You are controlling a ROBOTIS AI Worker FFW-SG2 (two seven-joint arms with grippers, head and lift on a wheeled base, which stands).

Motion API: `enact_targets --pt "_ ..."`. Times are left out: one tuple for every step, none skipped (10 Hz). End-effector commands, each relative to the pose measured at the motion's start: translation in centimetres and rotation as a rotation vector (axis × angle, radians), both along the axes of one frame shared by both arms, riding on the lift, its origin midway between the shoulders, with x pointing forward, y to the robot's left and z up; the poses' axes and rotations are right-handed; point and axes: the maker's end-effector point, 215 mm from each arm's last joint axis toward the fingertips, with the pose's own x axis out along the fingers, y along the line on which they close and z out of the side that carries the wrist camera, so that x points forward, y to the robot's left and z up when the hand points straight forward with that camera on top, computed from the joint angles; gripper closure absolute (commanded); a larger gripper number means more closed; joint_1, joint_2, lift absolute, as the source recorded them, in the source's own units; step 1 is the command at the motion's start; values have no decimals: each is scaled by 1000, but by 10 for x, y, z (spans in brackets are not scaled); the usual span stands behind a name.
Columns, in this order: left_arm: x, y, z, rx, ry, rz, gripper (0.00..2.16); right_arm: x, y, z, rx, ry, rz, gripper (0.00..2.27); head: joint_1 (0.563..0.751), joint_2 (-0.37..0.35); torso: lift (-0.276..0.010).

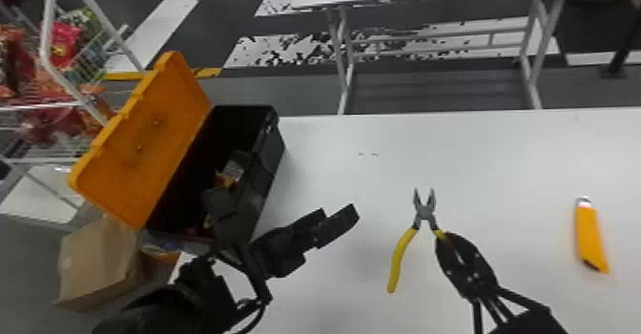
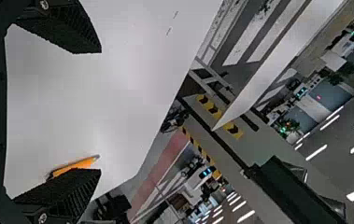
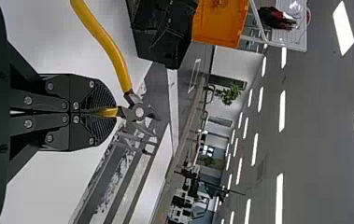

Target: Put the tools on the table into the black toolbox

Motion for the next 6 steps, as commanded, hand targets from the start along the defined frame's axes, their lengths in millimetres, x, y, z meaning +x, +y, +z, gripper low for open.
enact_targets --pt "-6 -7 9 -30 5 -20 80 -2 3 -1 2 3 13 2219 695 289 -75" --pt "-8 -15 18 -73 -1 -39 80 -3 4 -1 7 8 17 2219 695 288 -75" --pt "-8 -22 26 -93 -14 -52 80 -4 7 -2 17 16 28 2219 695 284 -75" --pt "-10 -31 29 -112 -12 -73 80 -6 11 -3 23 23 37 2219 695 278 -75" --pt "-15 -42 34 -148 -12 -99 80 -8 14 -4 26 27 46 2219 695 274 -75" --pt "-18 -52 36 -166 -11 -120 80 -9 18 -5 33 32 52 2219 695 264 -75"
